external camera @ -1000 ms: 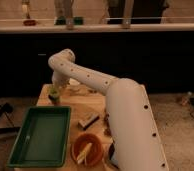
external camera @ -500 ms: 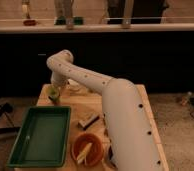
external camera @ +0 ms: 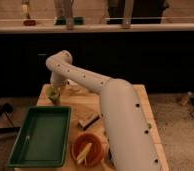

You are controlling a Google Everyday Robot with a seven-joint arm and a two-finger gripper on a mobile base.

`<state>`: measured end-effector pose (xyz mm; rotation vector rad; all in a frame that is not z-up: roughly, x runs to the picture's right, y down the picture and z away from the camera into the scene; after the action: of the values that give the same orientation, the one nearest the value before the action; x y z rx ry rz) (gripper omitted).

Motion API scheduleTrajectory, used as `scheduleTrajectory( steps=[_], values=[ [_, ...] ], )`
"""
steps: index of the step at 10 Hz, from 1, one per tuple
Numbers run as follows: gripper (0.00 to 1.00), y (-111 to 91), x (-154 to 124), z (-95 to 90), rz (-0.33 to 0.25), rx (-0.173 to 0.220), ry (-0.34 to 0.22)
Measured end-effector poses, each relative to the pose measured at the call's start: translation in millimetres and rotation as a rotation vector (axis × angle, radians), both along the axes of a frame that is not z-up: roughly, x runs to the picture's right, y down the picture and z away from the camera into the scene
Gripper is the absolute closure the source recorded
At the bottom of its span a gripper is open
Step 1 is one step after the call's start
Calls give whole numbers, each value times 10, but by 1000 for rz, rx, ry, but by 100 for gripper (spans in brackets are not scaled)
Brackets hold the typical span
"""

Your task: Stack cups on top of each other

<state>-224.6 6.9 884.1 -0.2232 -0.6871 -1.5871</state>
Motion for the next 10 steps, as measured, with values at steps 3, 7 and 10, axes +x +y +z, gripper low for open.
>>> scheduleTrajectory(
  steps=[3, 7, 10],
  values=[
    [56, 0, 1, 1, 0, 0, 0],
    [20, 2, 3, 2, 0, 0, 0],
    [20, 6, 2, 5, 0, -1, 0]
  ],
)
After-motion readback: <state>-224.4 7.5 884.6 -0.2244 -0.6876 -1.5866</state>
